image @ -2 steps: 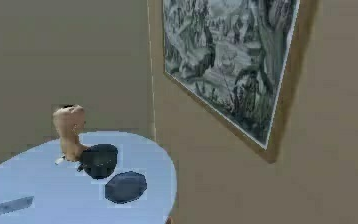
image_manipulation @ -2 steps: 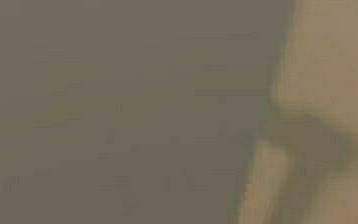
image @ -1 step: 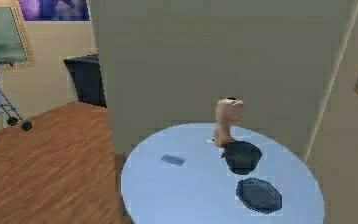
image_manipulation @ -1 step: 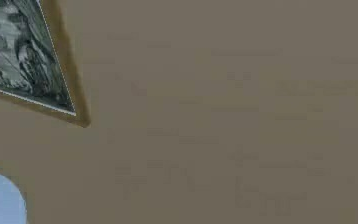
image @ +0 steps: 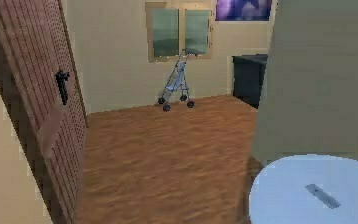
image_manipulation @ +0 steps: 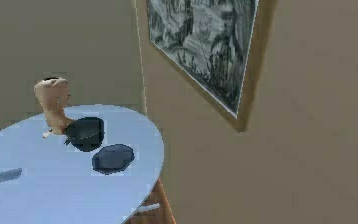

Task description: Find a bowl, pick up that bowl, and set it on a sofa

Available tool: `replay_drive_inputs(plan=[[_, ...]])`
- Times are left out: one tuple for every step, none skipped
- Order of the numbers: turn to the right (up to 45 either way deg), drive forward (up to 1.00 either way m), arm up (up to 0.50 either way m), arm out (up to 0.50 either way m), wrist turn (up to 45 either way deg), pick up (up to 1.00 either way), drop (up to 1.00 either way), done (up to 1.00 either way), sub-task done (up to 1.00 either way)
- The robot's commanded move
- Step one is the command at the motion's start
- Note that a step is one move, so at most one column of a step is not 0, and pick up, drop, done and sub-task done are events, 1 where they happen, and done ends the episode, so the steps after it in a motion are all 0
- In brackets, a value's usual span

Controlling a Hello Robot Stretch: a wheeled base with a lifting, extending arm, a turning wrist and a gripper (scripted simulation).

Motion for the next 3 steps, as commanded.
replay_drive_inputs(plan=[[-24.0, 0.00, 0.00, 0.00, 0.0, 0.00, 0.00, 0.00, 0.00], [45.0, 0.00, 0.00, 0.00, 0.0, 0.00, 0.00, 0.00, 0.00], [21.0, 0.00, 0.00, 0.00, 0.0, 0.00, 0.00, 0.00, 0.00]])
